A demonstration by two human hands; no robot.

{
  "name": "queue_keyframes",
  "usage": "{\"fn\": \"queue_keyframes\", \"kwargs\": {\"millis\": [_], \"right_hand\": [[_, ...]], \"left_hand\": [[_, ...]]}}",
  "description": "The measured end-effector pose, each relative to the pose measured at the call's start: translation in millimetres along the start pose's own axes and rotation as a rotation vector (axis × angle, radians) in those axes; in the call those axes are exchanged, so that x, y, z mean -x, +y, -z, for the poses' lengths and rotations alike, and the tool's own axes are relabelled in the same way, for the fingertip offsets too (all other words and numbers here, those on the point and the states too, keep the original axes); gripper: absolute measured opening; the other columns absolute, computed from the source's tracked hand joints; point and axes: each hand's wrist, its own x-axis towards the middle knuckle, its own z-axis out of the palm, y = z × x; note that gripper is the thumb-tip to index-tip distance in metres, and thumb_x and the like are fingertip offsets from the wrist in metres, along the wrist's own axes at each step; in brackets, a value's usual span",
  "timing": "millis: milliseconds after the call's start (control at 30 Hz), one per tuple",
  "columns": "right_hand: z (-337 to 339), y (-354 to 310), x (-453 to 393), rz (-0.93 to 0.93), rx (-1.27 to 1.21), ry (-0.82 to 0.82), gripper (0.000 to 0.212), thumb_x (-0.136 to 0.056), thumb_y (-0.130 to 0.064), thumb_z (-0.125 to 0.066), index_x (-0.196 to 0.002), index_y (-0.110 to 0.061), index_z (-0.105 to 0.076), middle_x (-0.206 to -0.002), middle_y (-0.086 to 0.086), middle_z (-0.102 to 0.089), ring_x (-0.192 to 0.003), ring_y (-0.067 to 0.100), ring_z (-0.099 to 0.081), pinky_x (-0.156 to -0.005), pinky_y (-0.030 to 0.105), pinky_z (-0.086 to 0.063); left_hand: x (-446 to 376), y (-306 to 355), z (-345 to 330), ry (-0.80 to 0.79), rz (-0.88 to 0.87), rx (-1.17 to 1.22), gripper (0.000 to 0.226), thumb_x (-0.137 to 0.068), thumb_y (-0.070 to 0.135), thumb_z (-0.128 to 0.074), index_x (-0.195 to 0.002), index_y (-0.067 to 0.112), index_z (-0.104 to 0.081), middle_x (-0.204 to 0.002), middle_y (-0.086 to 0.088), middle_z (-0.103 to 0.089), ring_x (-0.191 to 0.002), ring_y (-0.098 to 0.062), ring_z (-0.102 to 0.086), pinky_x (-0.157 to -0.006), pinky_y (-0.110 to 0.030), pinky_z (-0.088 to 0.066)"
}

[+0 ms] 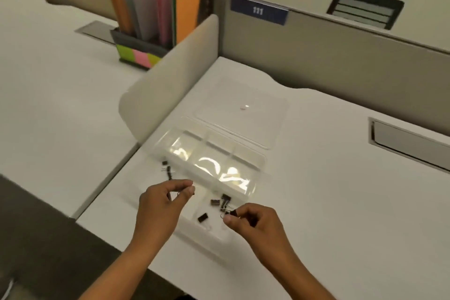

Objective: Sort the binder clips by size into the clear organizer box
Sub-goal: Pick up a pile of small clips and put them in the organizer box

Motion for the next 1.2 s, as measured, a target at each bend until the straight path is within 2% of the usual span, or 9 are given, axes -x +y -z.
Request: {"fn": "queue_keyframes", "kwargs": {"millis": [100,200,400,467,567,700,900,1067,1200], "right_hand": [[-17,-13,-14,0.048,0.072,0.025,0.022,-0.087,-0.036,-0.081,-0.075,-0.02,-0.071,-0.055,-0.006,-0.045,-0.056,0.011,-0.04,-0.06,0.028,-0.039],[-27,-27,-27,0.103,0.158,0.029,0.016,-0.095,-0.04,-0.071,-0.084,-0.029,-0.076,-0.07,-0.004,-0.069,-0.064,0.011,-0.062,-0.071,0.041,-0.056],[-46,-53,-59,0.232,0.368,0.04,0.017,-0.097,-0.047,-0.065,-0.1,-0.034,-0.076,-0.07,-0.01,-0.062,-0.068,0.011,-0.062,-0.067,0.032,-0.055],[-55,-56,-75,0.254,0.572,-0.026,0.024,-0.098,-0.051,-0.062,-0.112,-0.036,-0.075,-0.081,-0.016,-0.062,-0.078,0.006,-0.06,-0.074,0.03,-0.053],[-62,-53,-88,0.155,0.712,-0.062,0.042,-0.098,-0.054,-0.059,-0.137,-0.038,-0.06,-0.101,-0.014,-0.066,-0.097,0.006,-0.061,-0.083,0.026,-0.049],[-59,-49,-74,0.034,0.52,-0.02,0.026,-0.096,-0.033,-0.059,-0.122,-0.038,-0.06,-0.074,0.002,-0.058,-0.072,0.015,-0.065,-0.068,0.036,-0.055],[-65,-53,-60,-0.057,0.36,-0.122,0.027,-0.101,-0.014,-0.045,-0.111,-0.036,-0.056,-0.078,-0.005,-0.053,-0.054,0.004,-0.046,-0.056,0.024,-0.041],[-75,-72,-66,0.136,0.462,-0.102,0.045,-0.094,0.005,-0.05,-0.117,-0.033,-0.059,-0.099,-0.007,-0.062,-0.082,0.006,-0.059,-0.07,0.013,-0.048],[-82,-63,-79,0.183,0.575,-0.143,0.05,-0.098,-0.001,-0.058,-0.134,-0.035,-0.059,-0.125,-0.016,-0.065,-0.109,-0.003,-0.062,-0.095,0.018,-0.053]], "left_hand": [[-20,-13,8,-0.008,-0.007,-0.061,0.006,-0.091,0.032,-0.077,-0.096,0.035,-0.08,-0.089,0.021,-0.077,-0.064,0.006,-0.054,-0.074,-0.019,-0.047],[-36,-19,11,-0.112,0.012,-0.067,0.005,-0.091,0.031,-0.077,-0.093,0.035,-0.08,-0.088,0.026,-0.075,-0.082,0.008,-0.062,-0.083,-0.019,-0.048],[-50,-20,28,-0.069,0.097,0.117,0.02,-0.1,0.019,-0.064,-0.103,0.036,-0.075,-0.102,0.014,-0.071,-0.086,-0.007,-0.063,-0.072,-0.019,-0.046],[-54,-23,33,-0.102,0.165,0.234,0.027,-0.102,0.012,-0.057,-0.105,0.034,-0.074,-0.1,0.005,-0.072,-0.075,-0.011,-0.059,-0.071,-0.026,-0.047],[-53,-24,39,-0.184,0.196,0.301,0.043,-0.099,-0.004,-0.049,-0.107,0.029,-0.075,-0.099,0.001,-0.074,-0.082,-0.018,-0.066,-0.074,-0.027,-0.053],[-49,-18,37,-0.224,0.064,0.232,0.04,-0.097,-0.006,-0.058,-0.109,0.029,-0.074,-0.102,0.011,-0.077,-0.097,-0.008,-0.074,-0.088,-0.023,-0.058],[-46,-23,37,-0.211,-0.019,-0.007,0.034,-0.097,0.018,-0.067,-0.12,0.043,-0.069,-0.113,0.037,-0.057,-0.118,0.003,-0.05,-0.086,-0.013,-0.041],[-41,-32,52,-0.175,0.051,0.091,0.042,-0.095,0.001,-0.061,-0.109,0.039,-0.072,-0.119,0.022,-0.069,-0.117,-0.008,-0.063,-0.094,-0.022,-0.048],[-36,-31,60,-0.133,0.052,0.111,0.045,-0.092,-0.003,-0.057,-0.101,0.037,-0.074,-0.105,0.021,-0.074,-0.103,0.001,-0.068,-0.078,-0.015,-0.05]]}}
